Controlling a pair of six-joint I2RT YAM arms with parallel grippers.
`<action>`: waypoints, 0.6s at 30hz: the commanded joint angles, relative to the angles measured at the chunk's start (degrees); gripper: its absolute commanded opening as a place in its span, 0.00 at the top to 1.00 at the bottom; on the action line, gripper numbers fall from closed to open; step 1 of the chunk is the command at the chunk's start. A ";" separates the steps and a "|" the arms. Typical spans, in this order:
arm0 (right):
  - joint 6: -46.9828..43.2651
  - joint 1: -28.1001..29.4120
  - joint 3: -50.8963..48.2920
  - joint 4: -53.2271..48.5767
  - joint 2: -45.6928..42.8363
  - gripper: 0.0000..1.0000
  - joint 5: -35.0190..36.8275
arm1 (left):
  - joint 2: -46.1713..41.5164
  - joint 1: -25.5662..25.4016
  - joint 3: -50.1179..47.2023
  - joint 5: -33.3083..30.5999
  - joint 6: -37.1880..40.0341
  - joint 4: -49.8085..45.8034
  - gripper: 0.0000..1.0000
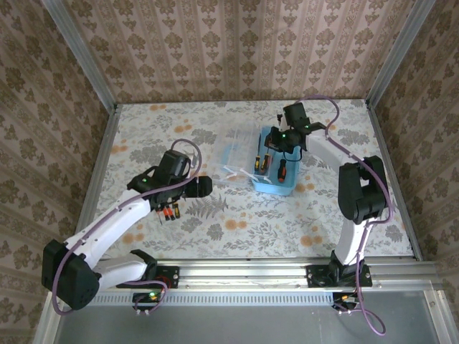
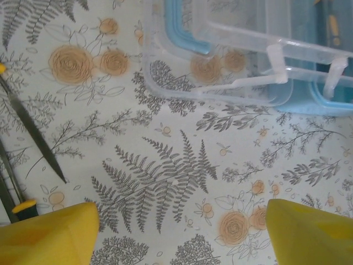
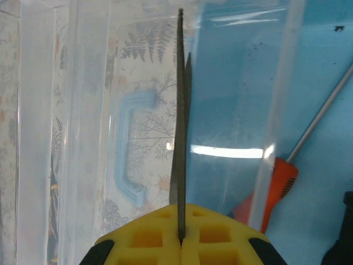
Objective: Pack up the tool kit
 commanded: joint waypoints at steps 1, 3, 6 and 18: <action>-2.01 0.57 2.63 -3.08 1.66 0.96 1.07 | -1.82 0.29 -0.42 -1.04 -1.20 -1.02 0.19; -1.96 0.70 3.31 -4.09 2.52 0.91 1.22 | -1.91 0.54 -0.56 -1.25 -1.37 -0.98 0.19; -0.90 0.79 3.43 -4.81 2.90 0.88 1.70 | -2.41 1.03 -0.76 -2.56 -1.87 -0.33 0.19; 1.72 0.97 2.98 -5.73 -0.36 0.69 4.33 | -3.40 3.01 -1.04 -4.20 -3.93 -1.10 0.19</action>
